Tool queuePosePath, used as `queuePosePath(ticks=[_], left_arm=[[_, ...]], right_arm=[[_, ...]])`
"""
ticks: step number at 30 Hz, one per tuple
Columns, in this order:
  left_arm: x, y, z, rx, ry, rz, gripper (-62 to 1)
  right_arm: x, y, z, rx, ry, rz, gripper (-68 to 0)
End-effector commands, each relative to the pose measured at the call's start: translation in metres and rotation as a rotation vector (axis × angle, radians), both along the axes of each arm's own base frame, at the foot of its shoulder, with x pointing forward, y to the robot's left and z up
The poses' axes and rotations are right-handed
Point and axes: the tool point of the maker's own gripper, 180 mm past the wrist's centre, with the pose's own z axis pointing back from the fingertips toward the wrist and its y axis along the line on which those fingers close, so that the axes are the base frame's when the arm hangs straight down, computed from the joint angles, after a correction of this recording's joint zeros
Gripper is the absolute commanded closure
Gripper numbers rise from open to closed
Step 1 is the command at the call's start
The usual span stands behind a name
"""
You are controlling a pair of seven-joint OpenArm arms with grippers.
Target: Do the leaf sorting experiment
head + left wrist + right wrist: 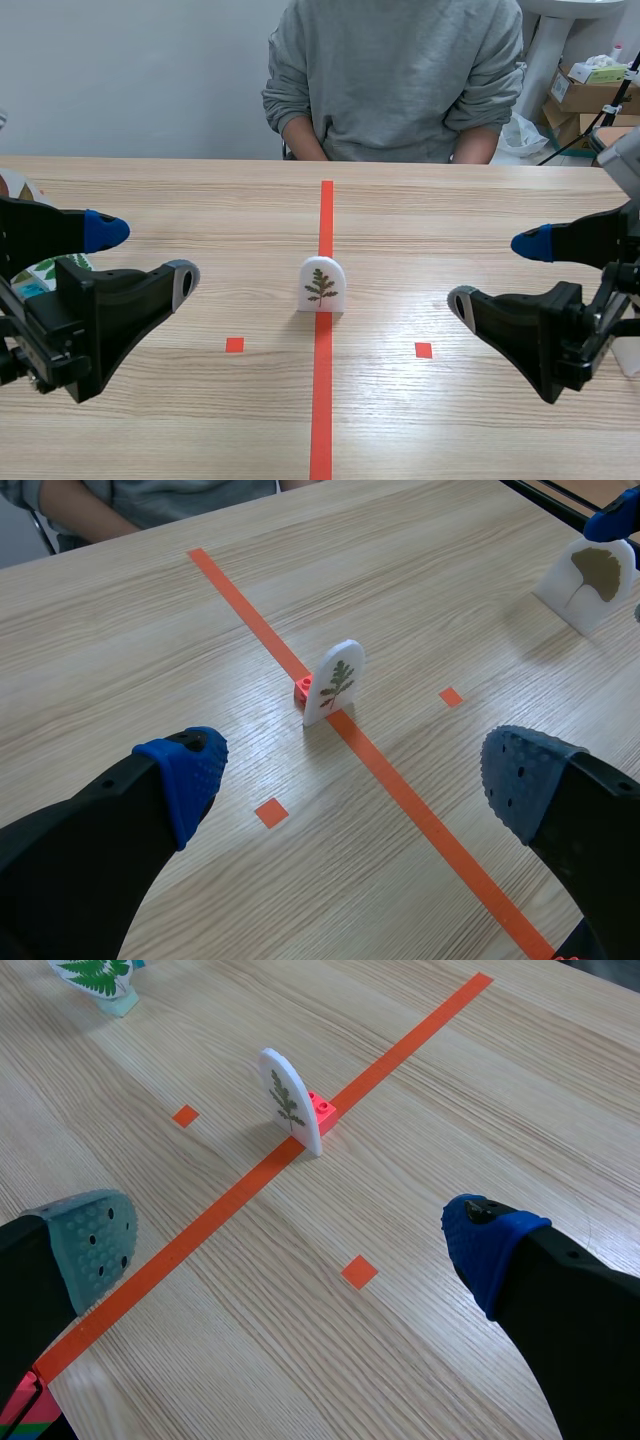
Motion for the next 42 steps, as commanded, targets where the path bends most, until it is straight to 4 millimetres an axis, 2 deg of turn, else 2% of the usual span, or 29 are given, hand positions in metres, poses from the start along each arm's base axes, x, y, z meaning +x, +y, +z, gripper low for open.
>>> queuePosePath(ticks=[1, 15, 21, 26, 33, 37, 42], left_arm=[[0.002, -0.001, 0.007, -0.012, -0.024, -0.002, -54.4], [0.002, -0.001, 0.008, -0.004, -0.026, -0.007, -54.4], [0.013, 0.000, 0.010, 0.060, -0.067, -0.042, -54.4], [0.026, 0.003, -0.007, 0.137, -0.068, -0.081, -54.4], [0.058, 0.006, -0.032, 0.184, -0.060, -0.110, -54.4], [0.077, 0.001, -0.044, 0.205, -0.063, -0.133, -54.4], [0.092, -0.015, -0.056, 0.206, -0.063, -0.185, -54.4]], right_arm=[[0.007, 0.000, 0.015, 0.018, -0.052, 0.005, -63.4], [0.007, 0.000, 0.015, 0.018, -0.052, 0.005, -63.4], [0.007, 0.000, 0.015, 0.018, -0.052, 0.005, -63.4], [0.007, 0.000, 0.015, 0.018, -0.052, 0.005, -63.4], [0.007, 0.000, 0.015, 0.018, -0.052, 0.005, -63.4], [0.007, 0.000, 0.015, 0.018, -0.052, 0.005, -63.4], [0.007, 0.000, 0.015, 0.018, -0.052, 0.005, -63.4]])
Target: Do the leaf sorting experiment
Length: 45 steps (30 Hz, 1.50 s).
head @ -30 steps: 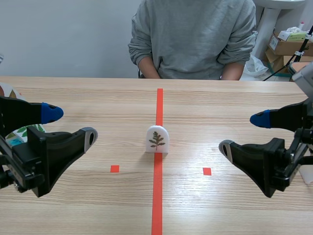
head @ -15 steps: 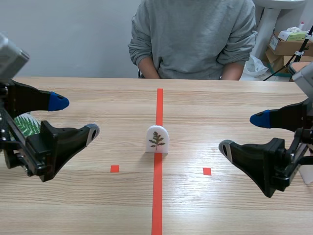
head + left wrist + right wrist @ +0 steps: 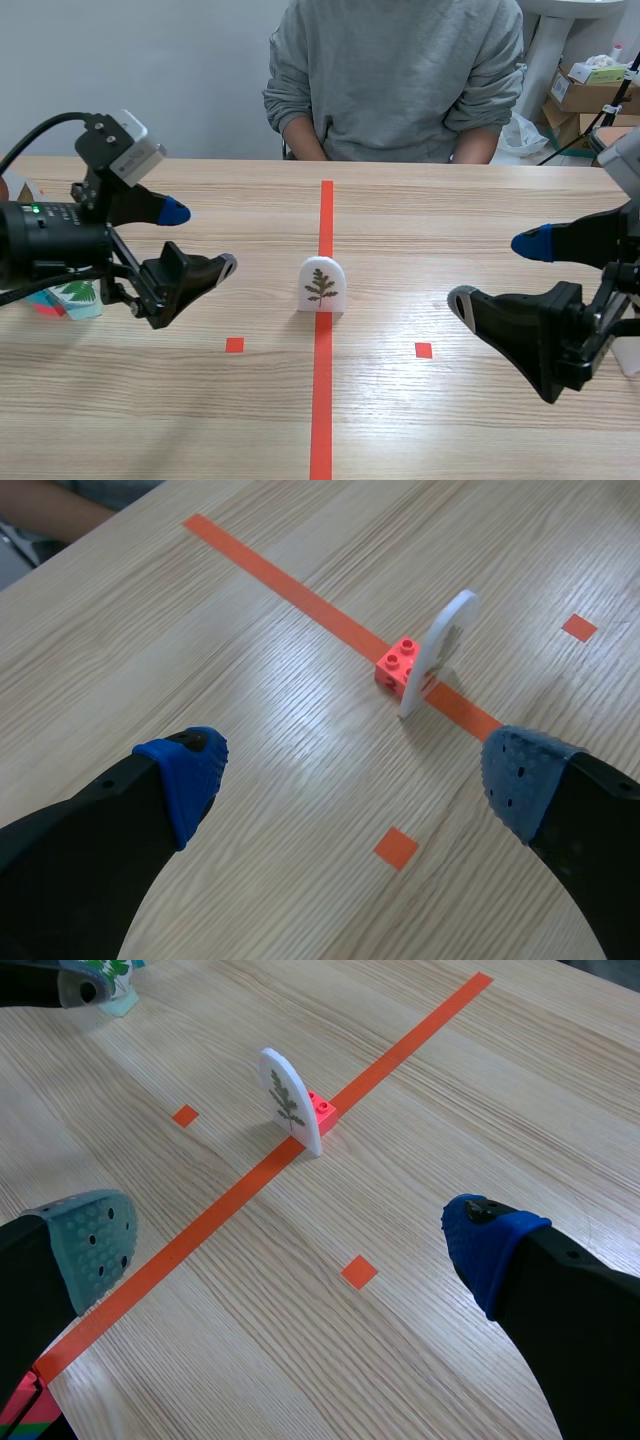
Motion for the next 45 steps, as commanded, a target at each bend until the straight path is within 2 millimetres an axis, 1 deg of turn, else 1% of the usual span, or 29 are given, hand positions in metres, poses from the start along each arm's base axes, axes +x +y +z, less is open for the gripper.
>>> queuePosePath(ticks=[1, 5, 12, 20, 30, 39, 41, 45], left_arm=[[0.006, -0.009, 0.009, -0.013, -0.039, -0.022, -54.4], [0.014, -0.024, -0.005, 0.014, -0.036, -0.061, -54.4], [0.024, -0.057, -0.025, 0.033, -0.023, -0.124, -54.4], [0.037, -0.085, -0.041, 0.063, -0.024, -0.173, -54.0], [0.049, -0.102, -0.058, 0.094, -0.014, -0.167, -54.0], [0.046, -0.111, -0.067, 0.092, 0.007, -0.174, -54.0], [0.046, -0.111, -0.069, 0.107, 0.004, -0.179, -52.0], [0.046, -0.111, -0.069, 0.110, 0.004, -0.180, -39.4]], right_arm=[[0.006, 0.000, 0.015, 0.017, -0.052, 0.005, -63.4], [0.006, 0.000, 0.015, 0.017, -0.052, 0.005, -63.4], [0.006, 0.000, 0.015, 0.017, -0.052, 0.005, -63.4], [0.006, 0.000, 0.015, 0.017, -0.052, 0.005, -63.4], [0.006, 0.000, 0.015, 0.018, -0.052, 0.004, -63.4], [0.007, 0.000, 0.015, 0.018, -0.052, 0.004, -63.4], [0.007, 0.000, 0.015, 0.018, -0.052, 0.004, -63.4], [0.006, 0.000, 0.015, 0.018, -0.052, 0.004, -63.4]])
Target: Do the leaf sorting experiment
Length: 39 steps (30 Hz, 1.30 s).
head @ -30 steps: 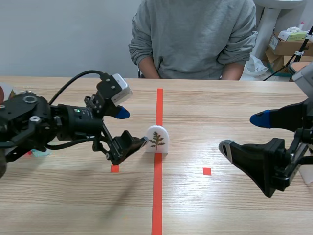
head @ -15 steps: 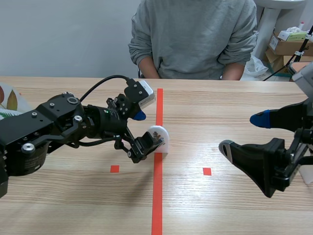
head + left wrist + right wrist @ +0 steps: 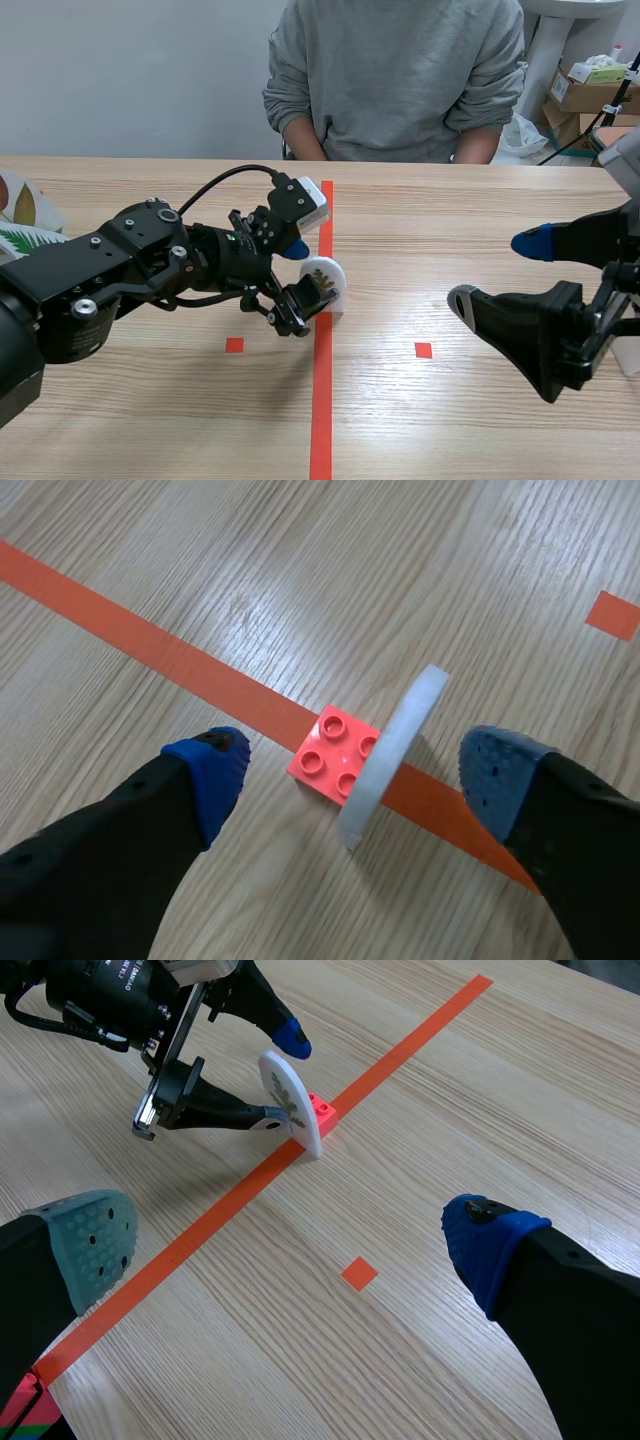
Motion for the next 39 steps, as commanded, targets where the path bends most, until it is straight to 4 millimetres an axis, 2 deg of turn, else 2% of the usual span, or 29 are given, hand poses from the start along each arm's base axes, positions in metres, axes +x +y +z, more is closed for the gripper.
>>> queuePosePath(ticks=[1, 6, 13, 19, 33, 39], left_arm=[[0.007, -0.007, 0.014, -0.031, -0.033, -0.007, -36.9], [0.007, -0.007, 0.014, -0.031, -0.034, -0.007, -30.2], [0.007, -0.007, 0.014, -0.032, -0.033, -0.007, -15.3], [0.007, -0.008, 0.014, -0.033, -0.031, -0.010, -5.9], [0.010, -0.005, 0.018, -0.069, -0.002, 0.031, -5.3], [0.022, 0.012, 0.042, -0.098, -0.024, 0.107, -5.3]], right_arm=[[0.006, 0.000, 0.015, 0.016, -0.049, 0.005, -63.4], [0.006, 0.000, 0.015, 0.016, -0.049, 0.005, -63.4], [0.006, 0.000, 0.015, 0.016, -0.050, 0.005, -63.4], [0.006, 0.000, 0.015, 0.016, -0.050, 0.005, -63.4], [0.006, 0.000, 0.015, 0.016, -0.050, 0.005, -63.4], [0.006, 0.000, 0.015, 0.016, -0.050, 0.005, -63.4]])
